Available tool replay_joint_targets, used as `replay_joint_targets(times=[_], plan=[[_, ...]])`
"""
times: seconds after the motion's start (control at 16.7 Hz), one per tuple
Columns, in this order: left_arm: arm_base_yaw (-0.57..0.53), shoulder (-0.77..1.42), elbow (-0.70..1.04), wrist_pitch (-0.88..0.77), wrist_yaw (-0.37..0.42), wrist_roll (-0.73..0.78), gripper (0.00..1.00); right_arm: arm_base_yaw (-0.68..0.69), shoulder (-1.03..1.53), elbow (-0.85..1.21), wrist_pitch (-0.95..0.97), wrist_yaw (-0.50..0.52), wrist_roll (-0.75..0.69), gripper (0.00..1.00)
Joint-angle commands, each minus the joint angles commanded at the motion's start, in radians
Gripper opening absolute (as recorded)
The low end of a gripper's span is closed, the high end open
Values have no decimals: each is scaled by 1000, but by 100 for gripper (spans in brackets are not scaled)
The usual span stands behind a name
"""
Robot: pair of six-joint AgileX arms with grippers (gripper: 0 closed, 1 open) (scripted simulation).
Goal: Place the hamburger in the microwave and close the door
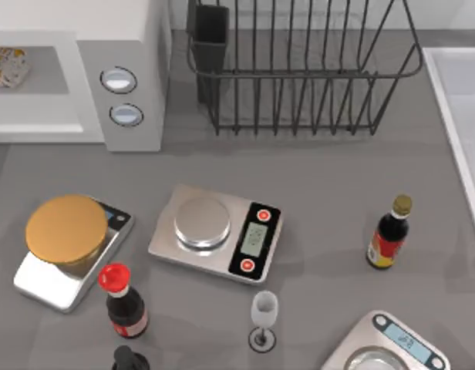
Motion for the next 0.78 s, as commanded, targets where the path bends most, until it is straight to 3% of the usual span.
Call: replay_joint_targets(times=[0.78], plan=[[934,1190,834,-513,711,585,0,0,0,0,0,0,0,100]])
